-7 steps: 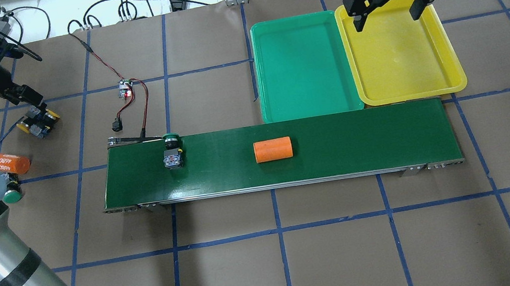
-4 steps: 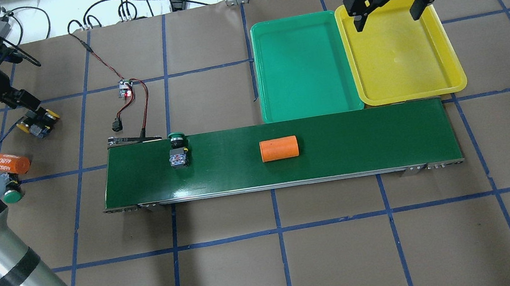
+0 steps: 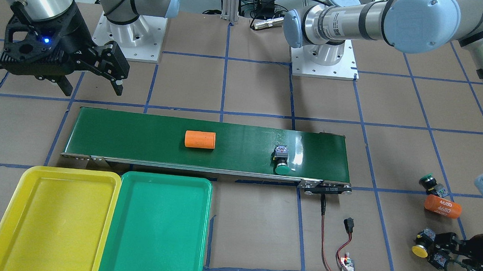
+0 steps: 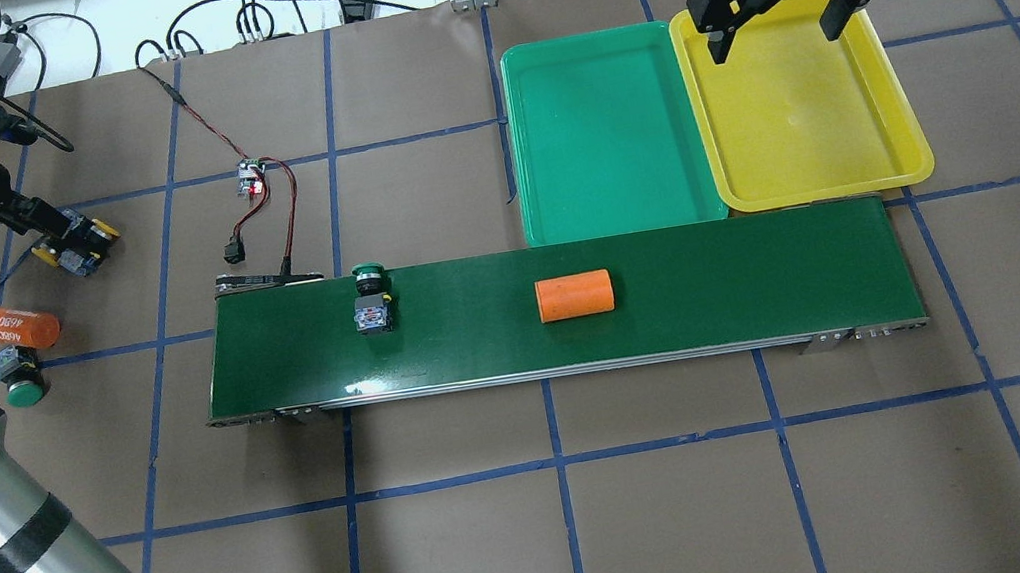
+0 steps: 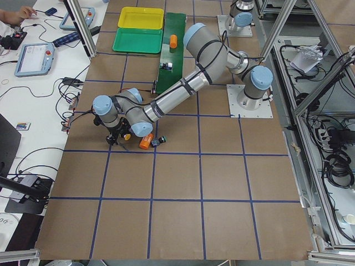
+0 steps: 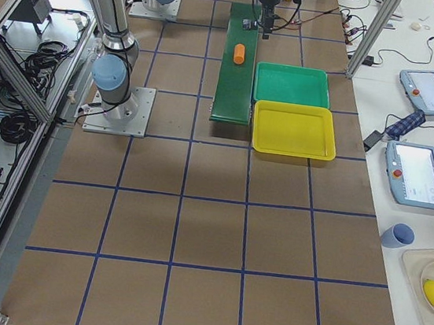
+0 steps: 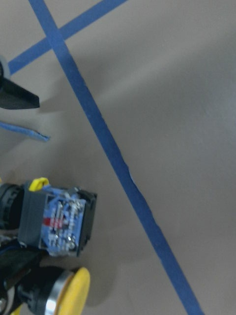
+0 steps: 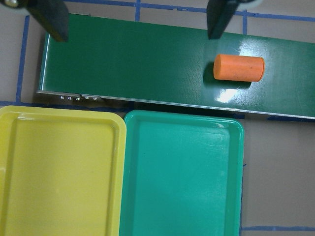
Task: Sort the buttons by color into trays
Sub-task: 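Return the left gripper to the pile and grasp a yellow button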
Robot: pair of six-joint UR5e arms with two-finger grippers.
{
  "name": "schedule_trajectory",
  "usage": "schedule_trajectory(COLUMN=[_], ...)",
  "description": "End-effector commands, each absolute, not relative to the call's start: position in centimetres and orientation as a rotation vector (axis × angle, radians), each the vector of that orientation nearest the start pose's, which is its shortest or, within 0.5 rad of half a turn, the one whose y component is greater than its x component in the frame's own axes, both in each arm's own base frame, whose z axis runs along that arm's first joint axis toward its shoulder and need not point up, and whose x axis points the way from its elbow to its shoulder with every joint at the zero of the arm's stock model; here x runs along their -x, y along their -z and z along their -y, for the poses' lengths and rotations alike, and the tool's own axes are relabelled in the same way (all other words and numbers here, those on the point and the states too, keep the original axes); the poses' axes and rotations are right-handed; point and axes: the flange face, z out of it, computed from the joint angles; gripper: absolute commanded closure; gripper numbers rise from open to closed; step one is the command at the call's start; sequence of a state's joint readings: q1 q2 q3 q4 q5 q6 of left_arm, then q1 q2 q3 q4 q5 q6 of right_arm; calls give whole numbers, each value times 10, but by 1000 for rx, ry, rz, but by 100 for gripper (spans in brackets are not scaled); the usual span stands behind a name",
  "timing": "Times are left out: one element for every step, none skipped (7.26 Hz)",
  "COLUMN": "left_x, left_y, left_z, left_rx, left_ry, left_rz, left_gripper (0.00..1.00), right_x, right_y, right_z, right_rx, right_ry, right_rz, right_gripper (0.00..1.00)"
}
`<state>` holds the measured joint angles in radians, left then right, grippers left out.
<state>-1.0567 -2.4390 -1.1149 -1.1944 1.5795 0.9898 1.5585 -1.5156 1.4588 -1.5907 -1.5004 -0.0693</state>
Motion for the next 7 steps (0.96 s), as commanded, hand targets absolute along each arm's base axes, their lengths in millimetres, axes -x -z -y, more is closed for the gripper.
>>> schedule_trajectory(left_x=[-260,-253,-254,-247,-234,-190,-124], left_y=[-176,-190,-207,-227,-254,-279,-298], left_z=[743,737,735,731,714,703,681], left_rx=[-766,-759,-757,-761,-724,-660,-536], left_ry=[-73,-147,-150,-166,-241,-317,-408], left_rz=[-3088,-3150,-3154,-3158,-3200,-3225,-3238], left_gripper=[100,100,100,100,100,100,100], right_x=[-134,-134,-134,-134,-133,-133,-135], right_y=[-518,-517,-518,-517,-518,-517,-519], right_z=[524,524,524,524,525,524,523], right_rx=[91,94,91,91,91,96,105], right_ry=[122,120,122,120,122,120,127], right_rz=[-3072,-3071,-3070,-3071,-3072,-3071,-3072], right_gripper=[0,0,0,0,0,0,0])
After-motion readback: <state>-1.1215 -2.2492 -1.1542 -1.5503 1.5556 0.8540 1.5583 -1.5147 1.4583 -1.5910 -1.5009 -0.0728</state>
